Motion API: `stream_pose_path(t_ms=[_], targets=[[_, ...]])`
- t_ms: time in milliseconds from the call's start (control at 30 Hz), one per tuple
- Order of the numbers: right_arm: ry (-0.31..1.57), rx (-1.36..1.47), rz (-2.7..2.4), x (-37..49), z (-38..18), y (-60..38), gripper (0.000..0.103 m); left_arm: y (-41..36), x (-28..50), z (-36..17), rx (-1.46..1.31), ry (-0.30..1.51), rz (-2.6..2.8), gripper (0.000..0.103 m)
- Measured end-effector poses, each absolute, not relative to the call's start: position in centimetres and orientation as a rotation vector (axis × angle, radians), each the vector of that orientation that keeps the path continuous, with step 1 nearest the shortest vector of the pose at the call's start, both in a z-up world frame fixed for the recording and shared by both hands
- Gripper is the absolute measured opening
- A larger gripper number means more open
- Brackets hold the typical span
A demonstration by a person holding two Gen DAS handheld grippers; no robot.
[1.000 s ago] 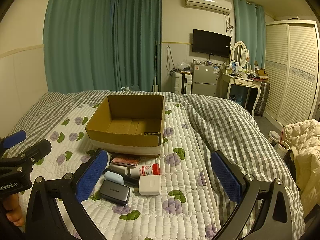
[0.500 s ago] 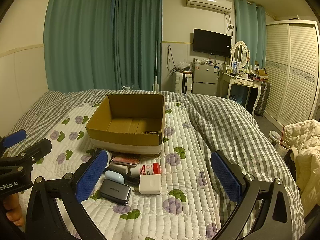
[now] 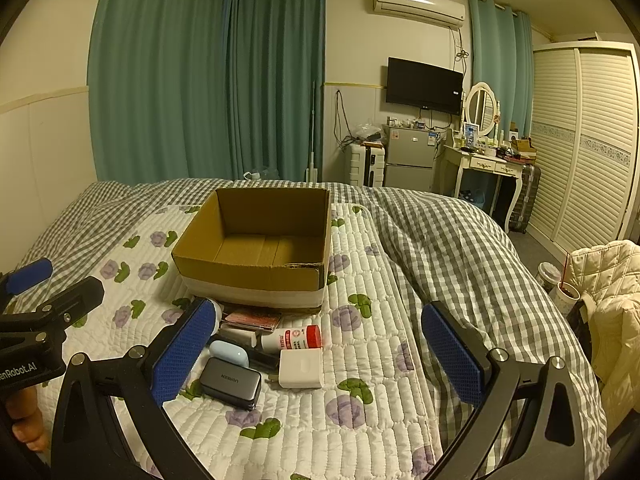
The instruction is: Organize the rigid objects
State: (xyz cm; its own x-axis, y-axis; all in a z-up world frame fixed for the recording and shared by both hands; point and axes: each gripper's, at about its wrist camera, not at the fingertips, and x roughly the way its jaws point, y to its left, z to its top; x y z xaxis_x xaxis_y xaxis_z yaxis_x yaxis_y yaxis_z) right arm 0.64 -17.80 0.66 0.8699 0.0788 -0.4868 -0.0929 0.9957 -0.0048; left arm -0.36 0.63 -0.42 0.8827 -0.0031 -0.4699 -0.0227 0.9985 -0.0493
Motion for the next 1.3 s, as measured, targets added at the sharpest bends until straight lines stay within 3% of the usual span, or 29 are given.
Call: stream_pose_path(t_ms=[800,1033,1300], targets=[[0.511,-0.042,0.089,1.0,1.7,-17.8,0.103,0.8,0.1,0.3,-0.047,0.51,0.009,0.103],[0.58,-0.033,0.058,3.5,1.9,-19.4,0.103,-1.5,2.7,-2.6,0.0,0.674,-0.023,0.103],[0.83,-0.123,0.096,8.6,-5.1,-19.2,0.103,-5.2,6.5,-9.8,0.0,0.93,-0.046,0.102]])
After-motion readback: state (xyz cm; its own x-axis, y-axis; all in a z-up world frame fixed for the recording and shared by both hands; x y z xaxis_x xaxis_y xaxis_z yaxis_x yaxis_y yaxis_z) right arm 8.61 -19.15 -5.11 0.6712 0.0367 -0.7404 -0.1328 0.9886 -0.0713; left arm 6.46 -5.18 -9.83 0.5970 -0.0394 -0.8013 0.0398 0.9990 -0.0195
